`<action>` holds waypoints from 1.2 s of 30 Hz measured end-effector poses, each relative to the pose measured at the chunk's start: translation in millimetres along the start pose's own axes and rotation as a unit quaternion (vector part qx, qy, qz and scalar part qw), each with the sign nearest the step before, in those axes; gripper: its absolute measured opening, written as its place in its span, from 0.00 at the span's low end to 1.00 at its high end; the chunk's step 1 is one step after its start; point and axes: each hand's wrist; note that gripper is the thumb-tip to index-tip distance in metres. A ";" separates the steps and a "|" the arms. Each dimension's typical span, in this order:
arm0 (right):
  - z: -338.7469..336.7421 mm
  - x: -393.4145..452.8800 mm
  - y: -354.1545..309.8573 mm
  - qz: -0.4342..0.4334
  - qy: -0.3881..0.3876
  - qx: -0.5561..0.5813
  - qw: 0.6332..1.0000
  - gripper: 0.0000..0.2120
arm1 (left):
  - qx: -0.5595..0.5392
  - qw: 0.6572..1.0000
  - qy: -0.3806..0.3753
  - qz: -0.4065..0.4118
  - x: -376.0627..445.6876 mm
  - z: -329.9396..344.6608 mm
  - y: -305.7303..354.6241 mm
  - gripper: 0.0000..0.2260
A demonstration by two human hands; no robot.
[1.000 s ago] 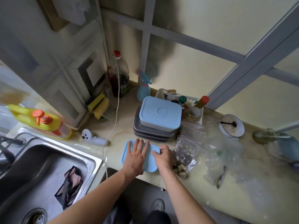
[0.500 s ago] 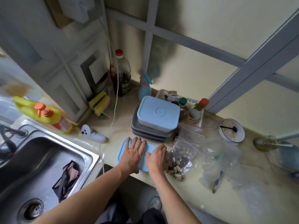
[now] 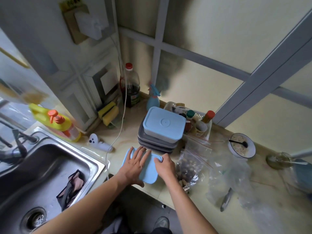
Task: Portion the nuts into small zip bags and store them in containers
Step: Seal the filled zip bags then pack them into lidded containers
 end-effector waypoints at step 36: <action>-131.5 52.3 -3.6 -0.201 0.262 0.134 0.934 0.14 | -0.170 0.933 -0.042 -0.313 -28.9 -0.2 27.3 0.37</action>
Point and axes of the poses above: each hand's wrist, its own x-axis towards the middle knuckle, its own z-axis out of the palm, y = z × x, and after that the axes turned 7 degrees about -z, right-handed
